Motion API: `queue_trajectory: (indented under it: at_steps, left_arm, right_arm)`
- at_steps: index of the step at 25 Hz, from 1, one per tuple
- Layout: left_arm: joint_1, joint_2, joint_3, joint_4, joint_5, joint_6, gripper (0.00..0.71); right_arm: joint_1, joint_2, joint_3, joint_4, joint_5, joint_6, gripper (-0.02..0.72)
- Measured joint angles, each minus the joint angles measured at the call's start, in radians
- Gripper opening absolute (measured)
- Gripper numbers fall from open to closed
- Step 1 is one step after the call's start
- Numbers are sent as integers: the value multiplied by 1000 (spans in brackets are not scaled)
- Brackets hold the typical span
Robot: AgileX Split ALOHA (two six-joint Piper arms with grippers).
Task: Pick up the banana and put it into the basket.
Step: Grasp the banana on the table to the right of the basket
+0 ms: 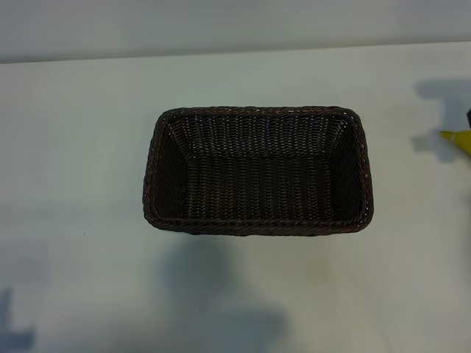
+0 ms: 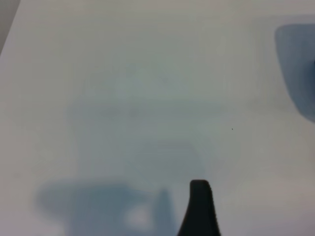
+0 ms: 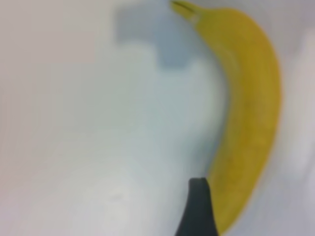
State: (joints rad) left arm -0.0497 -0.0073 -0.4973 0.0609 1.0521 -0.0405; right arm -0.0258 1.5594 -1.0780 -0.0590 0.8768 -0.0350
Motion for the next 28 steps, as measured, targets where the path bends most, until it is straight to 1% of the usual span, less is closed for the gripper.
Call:
queue_trajectory:
  at_steps: [1,5,8,10,13,16,18,21,28]
  left_arm:
    - [0,0,0,0,0,0,589]
    - [0,0,0,0,0,-1,589]
    - [0,0,0,0,0,-1,589]
    - [0,0,0,0,0,-1,589]
    - [0,0,0,0,0,-1,589]
    - [0,0,0,0,0,-1,589]
    - [0,0,0,1,0,-1,589]
    - [1,0,0,2,0,-1,589]
    - [1,0,0,2,0,-4,589]
  right_arm:
    - [0,0,0,-11,2,2,582]
    - [-9,0,0,-20,4,0,582]
    - [-54,1,0,-13,2,-2,582]
    - [-97,12,0,2,-2,-7,582]
    - [-150,42,-1,59,1,-49,582]
    - [-160,78,-1,124,3,-104,582]
    - [-160,100,-1,155,3,-120,582]
    - [-160,130,-1,167,0,-130,582]
    - [-160,207,-5,169,-33,-134,582]
